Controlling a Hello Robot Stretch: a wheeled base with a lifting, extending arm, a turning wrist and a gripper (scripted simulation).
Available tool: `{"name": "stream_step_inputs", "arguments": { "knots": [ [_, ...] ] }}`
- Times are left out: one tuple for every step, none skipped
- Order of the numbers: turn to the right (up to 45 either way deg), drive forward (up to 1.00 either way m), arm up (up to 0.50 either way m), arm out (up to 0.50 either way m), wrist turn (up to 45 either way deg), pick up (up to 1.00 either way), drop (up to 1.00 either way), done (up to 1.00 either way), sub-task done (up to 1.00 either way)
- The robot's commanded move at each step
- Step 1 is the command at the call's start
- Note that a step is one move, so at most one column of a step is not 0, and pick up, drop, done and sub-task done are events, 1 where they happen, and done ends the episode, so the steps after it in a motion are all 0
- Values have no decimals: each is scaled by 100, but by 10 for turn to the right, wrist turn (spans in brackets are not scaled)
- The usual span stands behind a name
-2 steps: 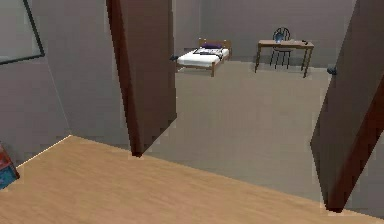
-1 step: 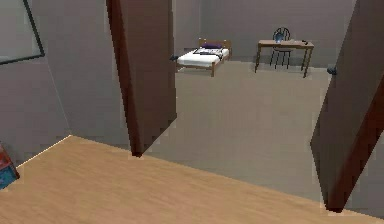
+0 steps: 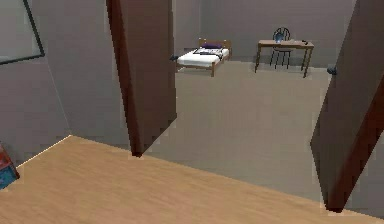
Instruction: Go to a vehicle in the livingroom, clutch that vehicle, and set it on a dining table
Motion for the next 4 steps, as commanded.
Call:
{"name": "stream_step_inputs", "arguments": {
  "knots": [
    [0, 0, 0, 0, -450, 0, 0, 0, 0],
    [0, 0, 0, 0, -420, 0, 0, 0, 0],
    [0, 0, 0, -48, 0, 0, 0, 0, 0],
    [-450, 0, 0, 0, 0, 0, 0, 0, 0]
  ]
}}
